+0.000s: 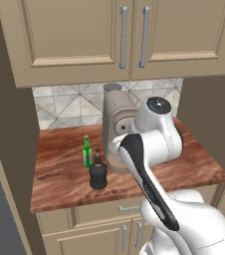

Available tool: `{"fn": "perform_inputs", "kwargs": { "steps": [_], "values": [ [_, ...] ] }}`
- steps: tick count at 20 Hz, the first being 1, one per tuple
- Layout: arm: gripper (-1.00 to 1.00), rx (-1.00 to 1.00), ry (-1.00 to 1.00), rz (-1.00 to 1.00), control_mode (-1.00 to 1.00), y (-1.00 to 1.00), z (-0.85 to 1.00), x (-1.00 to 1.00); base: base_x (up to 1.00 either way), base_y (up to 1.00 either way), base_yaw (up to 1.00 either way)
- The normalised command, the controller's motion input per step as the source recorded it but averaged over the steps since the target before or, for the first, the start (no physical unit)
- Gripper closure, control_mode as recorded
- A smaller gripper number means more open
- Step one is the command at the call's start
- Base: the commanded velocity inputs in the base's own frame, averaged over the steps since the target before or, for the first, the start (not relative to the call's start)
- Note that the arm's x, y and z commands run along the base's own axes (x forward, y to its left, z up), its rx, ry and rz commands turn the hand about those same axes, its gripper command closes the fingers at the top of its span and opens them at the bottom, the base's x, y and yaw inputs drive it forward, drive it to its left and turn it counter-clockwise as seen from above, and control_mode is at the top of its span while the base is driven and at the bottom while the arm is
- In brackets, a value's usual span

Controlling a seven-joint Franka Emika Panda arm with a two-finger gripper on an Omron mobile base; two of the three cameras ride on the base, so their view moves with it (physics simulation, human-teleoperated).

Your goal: Place the liquor and beer on the top shelf of the fridge to keep them out of children's reach, and place the bell pepper on lower shelves for easy access.

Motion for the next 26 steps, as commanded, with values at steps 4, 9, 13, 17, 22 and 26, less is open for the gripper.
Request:
{"fn": "perform_inputs", "kwargs": {
  "steps": [4, 9, 13, 17, 22, 26],
  "values": [
    [-1.00, 0.00, -0.04, -0.01, -1.00, 0.58, -0.08, -0.12, 0.00, 0.00, 0.00],
    [-1.00, 0.00, -0.16, -0.17, -1.00, 0.48, -0.03, -0.01, 0.00, 0.00, 0.00],
    [-1.00, 0.00, -0.28, -0.32, -1.00, 0.44, -0.22, 0.00, 0.00, 0.00, 0.00],
    [-1.00, 0.00, -0.26, -0.39, -1.00, 0.41, -0.37, 0.00, 0.00, 0.00, 0.00],
    [-1.00, 0.00, -0.15, -0.32, -1.00, 0.30, -0.25, 0.00, 0.00, 0.00, 0.00],
    [-1.00, 0.00, -0.08, -0.15, -1.00, 0.02, -0.12, 0.00, 0.00, 0.00, 0.00]
  ]
}}
